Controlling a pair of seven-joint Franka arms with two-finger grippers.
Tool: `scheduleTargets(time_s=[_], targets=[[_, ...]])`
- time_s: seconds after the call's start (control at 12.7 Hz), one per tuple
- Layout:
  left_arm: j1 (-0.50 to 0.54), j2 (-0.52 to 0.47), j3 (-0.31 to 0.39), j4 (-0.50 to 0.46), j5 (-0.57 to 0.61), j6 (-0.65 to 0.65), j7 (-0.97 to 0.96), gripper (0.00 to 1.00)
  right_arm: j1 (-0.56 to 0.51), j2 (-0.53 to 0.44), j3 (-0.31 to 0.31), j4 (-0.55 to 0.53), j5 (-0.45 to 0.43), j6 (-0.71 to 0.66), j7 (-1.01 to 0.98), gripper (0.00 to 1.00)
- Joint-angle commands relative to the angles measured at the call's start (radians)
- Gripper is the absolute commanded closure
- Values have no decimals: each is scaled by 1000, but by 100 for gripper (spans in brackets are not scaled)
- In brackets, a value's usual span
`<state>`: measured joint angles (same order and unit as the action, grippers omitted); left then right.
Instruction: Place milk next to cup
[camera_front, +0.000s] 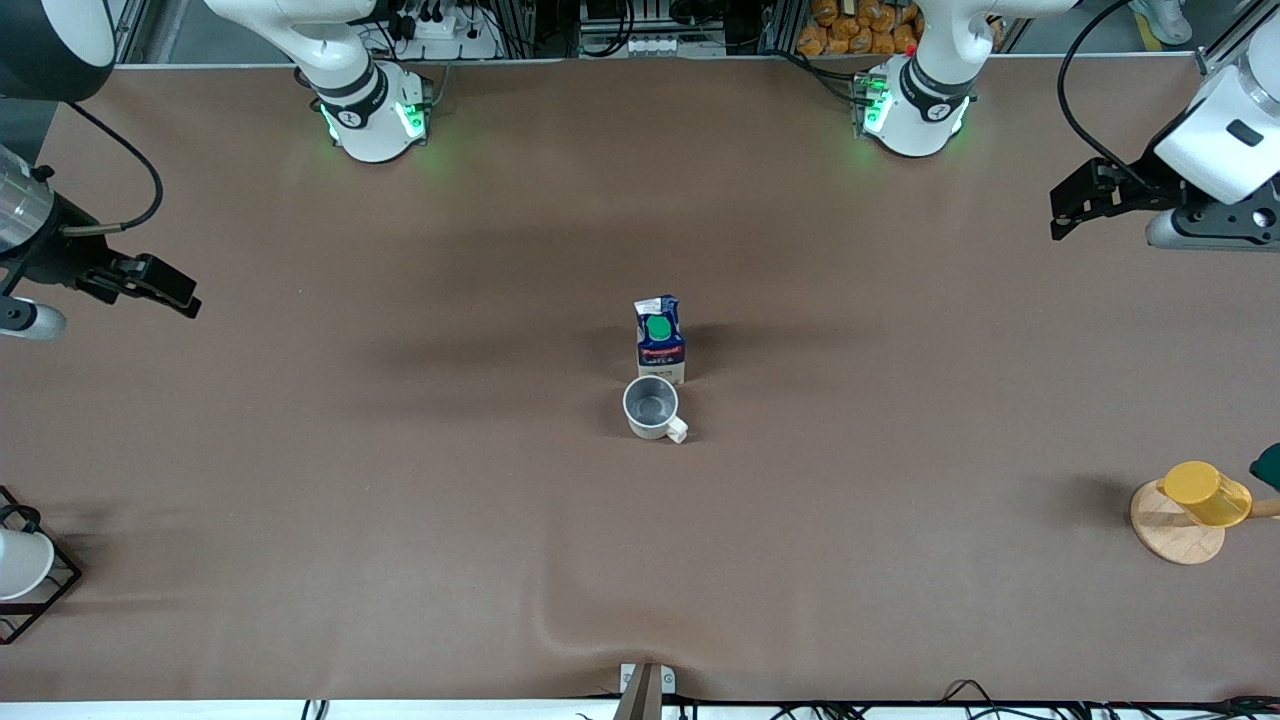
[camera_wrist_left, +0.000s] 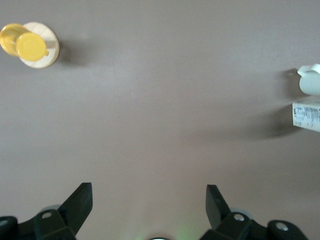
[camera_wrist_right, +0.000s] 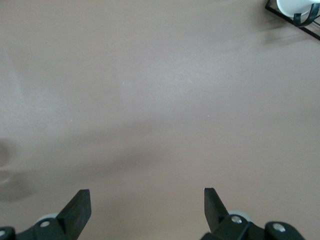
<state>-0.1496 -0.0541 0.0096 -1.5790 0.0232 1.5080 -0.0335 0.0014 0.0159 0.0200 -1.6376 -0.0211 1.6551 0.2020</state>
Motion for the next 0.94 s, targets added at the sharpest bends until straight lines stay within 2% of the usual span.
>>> scheduleTargets(time_s=[0.0, 0.86], targets=[[5, 0, -13, 33, 12, -28, 26, 0, 6, 10, 0, 25, -19, -23, -42, 0], [7, 7, -13, 45, 1, -32, -2, 0, 3, 7, -2, 32, -16, -24, -53, 0]])
